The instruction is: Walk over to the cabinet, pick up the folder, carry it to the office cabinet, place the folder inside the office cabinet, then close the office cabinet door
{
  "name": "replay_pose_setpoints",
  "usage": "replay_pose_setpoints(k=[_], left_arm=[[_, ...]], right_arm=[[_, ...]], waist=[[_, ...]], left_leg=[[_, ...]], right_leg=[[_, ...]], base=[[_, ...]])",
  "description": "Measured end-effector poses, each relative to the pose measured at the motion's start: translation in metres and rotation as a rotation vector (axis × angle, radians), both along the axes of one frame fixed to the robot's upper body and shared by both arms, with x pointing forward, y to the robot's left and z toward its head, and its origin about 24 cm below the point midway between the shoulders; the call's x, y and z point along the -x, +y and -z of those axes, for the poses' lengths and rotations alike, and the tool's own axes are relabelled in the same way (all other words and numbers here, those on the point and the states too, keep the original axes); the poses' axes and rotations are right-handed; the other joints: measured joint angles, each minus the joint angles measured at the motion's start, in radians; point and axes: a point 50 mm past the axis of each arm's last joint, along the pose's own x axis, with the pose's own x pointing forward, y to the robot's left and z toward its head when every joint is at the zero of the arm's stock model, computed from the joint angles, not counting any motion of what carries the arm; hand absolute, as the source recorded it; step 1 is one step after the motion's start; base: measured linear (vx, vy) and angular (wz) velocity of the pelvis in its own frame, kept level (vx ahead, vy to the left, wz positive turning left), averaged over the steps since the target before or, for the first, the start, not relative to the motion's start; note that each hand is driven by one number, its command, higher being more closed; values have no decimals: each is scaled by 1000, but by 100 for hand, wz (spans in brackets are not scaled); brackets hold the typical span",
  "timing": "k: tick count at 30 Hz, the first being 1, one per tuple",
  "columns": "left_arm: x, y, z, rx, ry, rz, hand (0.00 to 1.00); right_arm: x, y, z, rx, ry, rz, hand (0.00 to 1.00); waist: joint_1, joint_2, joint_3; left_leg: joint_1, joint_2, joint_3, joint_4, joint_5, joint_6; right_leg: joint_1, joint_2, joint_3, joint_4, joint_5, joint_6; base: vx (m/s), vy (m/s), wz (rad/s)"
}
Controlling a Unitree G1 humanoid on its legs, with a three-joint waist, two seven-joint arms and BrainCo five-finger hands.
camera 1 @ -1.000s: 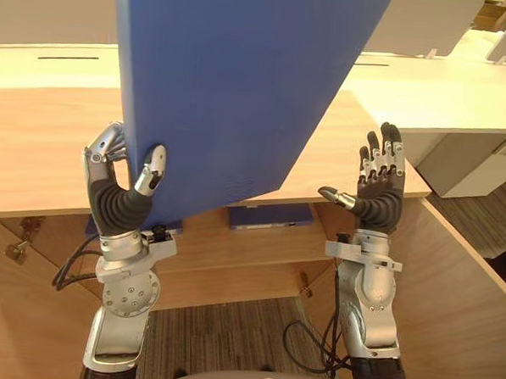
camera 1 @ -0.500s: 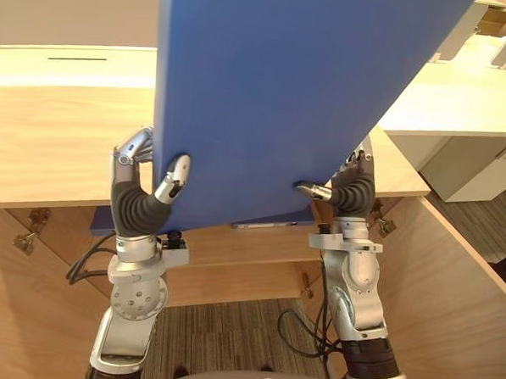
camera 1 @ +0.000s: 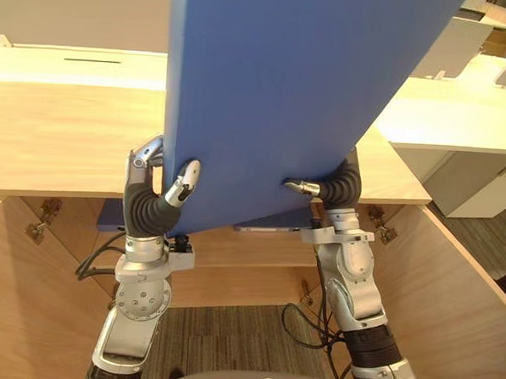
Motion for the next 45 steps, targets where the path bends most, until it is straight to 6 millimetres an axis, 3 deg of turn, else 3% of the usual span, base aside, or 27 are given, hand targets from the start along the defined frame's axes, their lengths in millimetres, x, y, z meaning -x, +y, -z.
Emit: replay_pose_setpoints(k=[15, 16, 29, 37, 45], left_arm=[[-2, 4, 7, -9, 26, -1, 100], [-2, 5, 7, -10, 28, -7, 0], [-7, 21, 15, -28, 63, -116, 0], [-8, 36, 24, -18, 107, -220, 0], [4, 65, 41, 74, 204, -365, 0]], right_arm=[[-2, -4, -4, 33, -15, -24, 100], [-2, -3, -4, 32, -18, -25, 100], [6, 8, -16, 64, -100, -3, 100], [13, 14, -9, 59, -78, 2, 100], [19, 13, 2, 35, -27, 13, 100]], waist=[[8, -10, -30], [8, -11, -32], [6, -12, -33], [6, -11, -34], [7, -4, -35]], left_leg=[[-21, 1, -1, 0, 8, -6], [-22, 1, -2, 0, 8, -6], [-21, 0, -3, 0, 12, 0], [-20, 0, -9, 0, 12, -3], [-21, 0, -39, 0, 11, -9]], right_leg=[[-24, 0, 2, -1, 7, -8], [-24, 0, 2, -1, 7, -8], [-21, 1, 1, -6, 7, -7], [-19, 0, -7, -1, 5, -8], [-3, -2, -42, 2, -5, -10]], base=[[-34, 4, 0], [0, 0, 0], [0, 0, 0], [0, 0, 1], [1, 1, 11]])
